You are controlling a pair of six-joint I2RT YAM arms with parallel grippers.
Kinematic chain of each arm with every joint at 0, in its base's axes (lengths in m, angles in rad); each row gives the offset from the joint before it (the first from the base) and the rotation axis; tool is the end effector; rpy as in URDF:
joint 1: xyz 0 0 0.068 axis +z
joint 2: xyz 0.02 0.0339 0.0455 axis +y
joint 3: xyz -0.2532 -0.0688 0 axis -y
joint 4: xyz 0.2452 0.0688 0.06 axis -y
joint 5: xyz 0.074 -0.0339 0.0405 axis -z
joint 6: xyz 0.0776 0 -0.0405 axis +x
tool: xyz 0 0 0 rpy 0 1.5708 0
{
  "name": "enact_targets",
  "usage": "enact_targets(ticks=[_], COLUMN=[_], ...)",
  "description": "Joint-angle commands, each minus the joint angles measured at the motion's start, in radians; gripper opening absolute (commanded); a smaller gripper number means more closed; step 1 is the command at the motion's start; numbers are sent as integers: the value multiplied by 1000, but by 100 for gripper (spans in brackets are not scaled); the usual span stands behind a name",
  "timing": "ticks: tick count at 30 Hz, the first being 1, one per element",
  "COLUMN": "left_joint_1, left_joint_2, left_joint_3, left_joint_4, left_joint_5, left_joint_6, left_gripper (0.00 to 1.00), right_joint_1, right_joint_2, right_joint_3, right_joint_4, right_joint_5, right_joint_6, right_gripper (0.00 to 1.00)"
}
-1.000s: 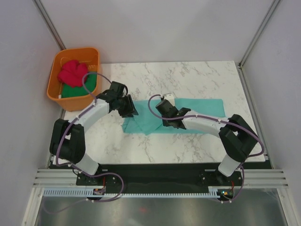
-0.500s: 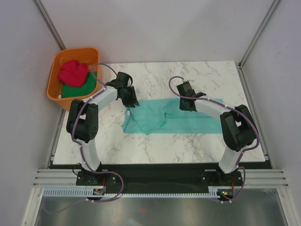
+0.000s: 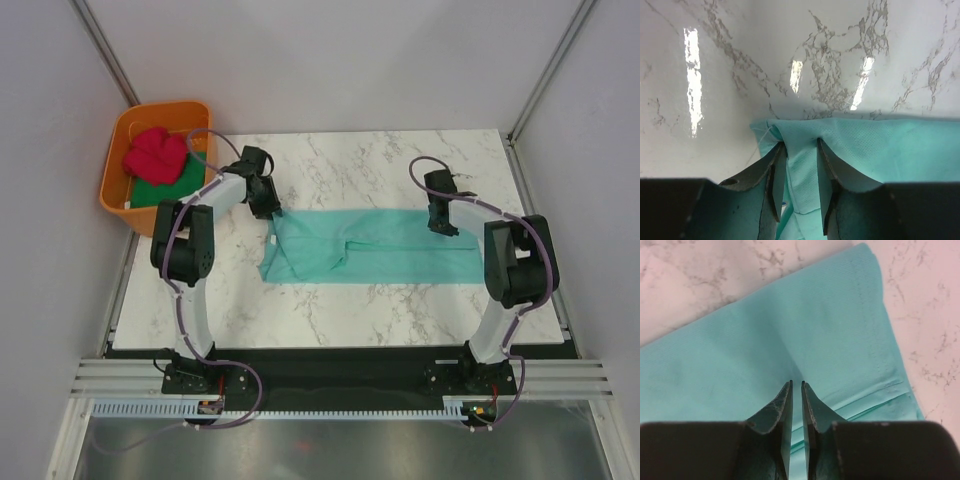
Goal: Fold and stack the t-shirts
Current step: Fold the tshirt
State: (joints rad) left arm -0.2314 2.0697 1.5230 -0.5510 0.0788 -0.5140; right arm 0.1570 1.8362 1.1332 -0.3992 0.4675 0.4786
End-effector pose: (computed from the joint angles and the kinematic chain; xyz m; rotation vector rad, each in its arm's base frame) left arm 0.4374 -0.1093 0.1249 -0.3561 2.6860 -0.3373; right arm 0.3778 0.0244 0.1173 0.5472 2.4751 -0.3837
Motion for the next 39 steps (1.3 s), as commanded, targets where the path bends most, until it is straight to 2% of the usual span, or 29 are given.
enact_targets(ticks=[1,11,16,19,23,26,30,33,39], left_joint_1=[-3,-3,-3,-5,-11,-31,-62,-100,-146], left_joint_2=[29,40,3,-52,-184,-244,-299,-281,-203], left_joint_3=[54,57,62,69,85,60,-4,-55,-86], left_joint_4=[-4,-15,-20,-26,-53,-63,-59,-59,-58], left_joint_5=[-19,-43,-22,-4,15,22,110,139,105], left_joint_6=[52,65,63,72,89,98,80,68,40], left_gripper=[38,38,39,42,48,50,50,49,48], right_joint_1=[-22,-132,-132,-134,-154,-185,-211,-231,-269], right_joint_2=[32,57,-8,-61,-117,-141,-160,-152,-104], right_joint_3=[0,-10,8,49,105,129,134,132,128], right_joint_4=[-9,3,20,-52,-211,-269,-303,-325,-336], right_joint_5=[42,60,-56,-50,-38,-75,-96,-93,-101], right_joint_6=[18,22,-17,-6,92,150,187,210,230], right_gripper=[20,20,25,27,33,33,33,32,29])
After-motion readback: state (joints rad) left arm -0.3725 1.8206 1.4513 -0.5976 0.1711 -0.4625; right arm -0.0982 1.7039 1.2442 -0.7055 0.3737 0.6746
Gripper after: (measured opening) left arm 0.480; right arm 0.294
